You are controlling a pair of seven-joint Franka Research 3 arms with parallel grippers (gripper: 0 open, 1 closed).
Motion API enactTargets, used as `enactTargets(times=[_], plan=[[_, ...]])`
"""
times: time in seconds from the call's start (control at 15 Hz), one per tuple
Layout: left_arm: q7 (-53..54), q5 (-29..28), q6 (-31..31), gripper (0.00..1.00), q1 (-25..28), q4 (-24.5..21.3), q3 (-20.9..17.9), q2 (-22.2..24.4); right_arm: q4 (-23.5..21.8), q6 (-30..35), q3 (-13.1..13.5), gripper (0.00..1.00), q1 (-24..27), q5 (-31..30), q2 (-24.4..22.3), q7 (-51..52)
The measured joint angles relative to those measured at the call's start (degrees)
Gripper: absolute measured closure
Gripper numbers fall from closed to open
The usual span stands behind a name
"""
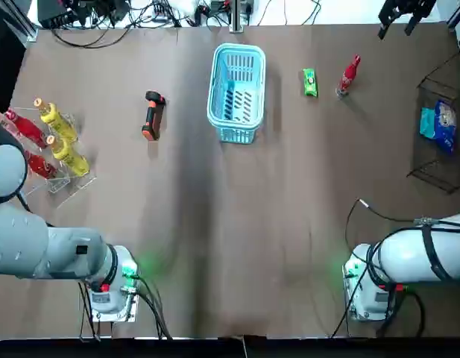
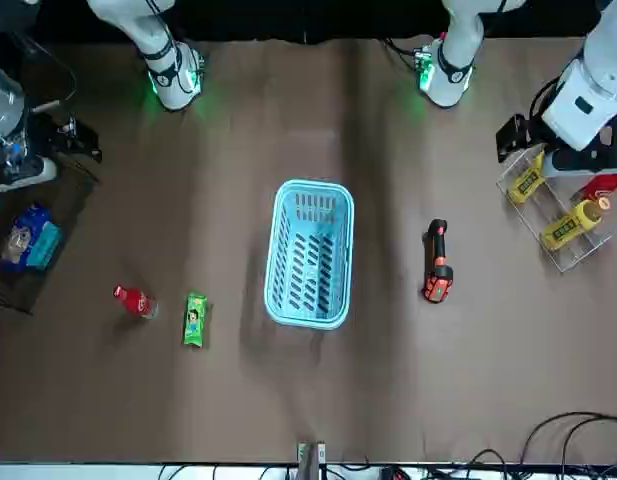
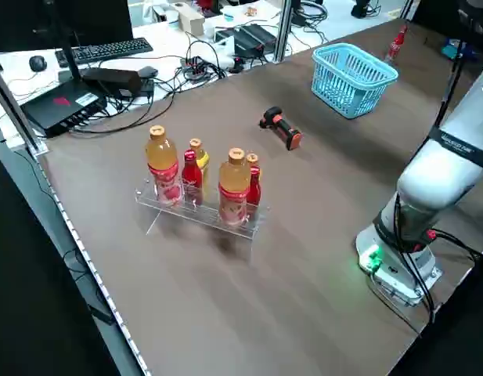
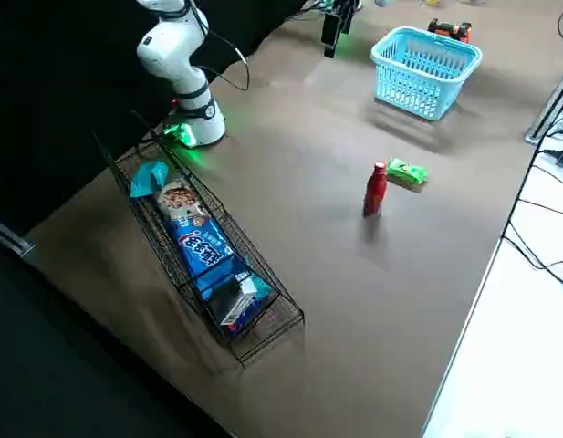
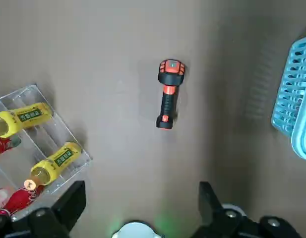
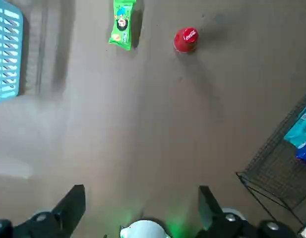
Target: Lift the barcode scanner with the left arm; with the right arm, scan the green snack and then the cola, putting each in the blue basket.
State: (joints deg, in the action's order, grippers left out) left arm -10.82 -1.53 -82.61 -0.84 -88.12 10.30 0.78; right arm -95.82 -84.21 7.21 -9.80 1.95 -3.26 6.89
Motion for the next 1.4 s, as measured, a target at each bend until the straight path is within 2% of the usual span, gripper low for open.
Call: enactTargets(times=[0.47, 0.6, 0.8, 1.0, 1.2, 1.4], plan=[[0.18, 0.01, 0.26, 0.0, 1.73, -0.56, -0.24, -0.31, 0.27, -1.06, -0.29, 0.0, 0.41, -1.09, -0.04, -0.01], [0.55, 0.0, 0.26, 0.01, 2.16, -1.68, -0.28, -1.92, 0.75, -1.33, -0.36, 0.0, 0.41, -1.09, -0.08, -0.01], [1.09, 0.0, -1.11, 0.0, 3.34, -3.13, -0.31, -7.0, 0.74, -1.8, -0.74, 0.0, 0.34, -1.03, 0.0, 0.0], [1.17, 0.0, -10.67, 0.0, 3.53, -7.57, -0.3, -11.31, -0.29, -1.67, -1.33, 0.0, -0.83, -0.97, 2.39, -0.04], [1.17, 0.0, -26.67, 0.0, 3.5, -17.76, -0.28, -12.73, -0.68, -3.33, -1.47, 0.0, -1.42, -0.4, 8.23, -0.12], [1.17, -0.01, -39.08, 0.0, 3.5, -26.6, -0.28, -13.81, -0.74, -9.38, -1.47, 0.0, -1.43, 7.69, 14.17, -0.12]])
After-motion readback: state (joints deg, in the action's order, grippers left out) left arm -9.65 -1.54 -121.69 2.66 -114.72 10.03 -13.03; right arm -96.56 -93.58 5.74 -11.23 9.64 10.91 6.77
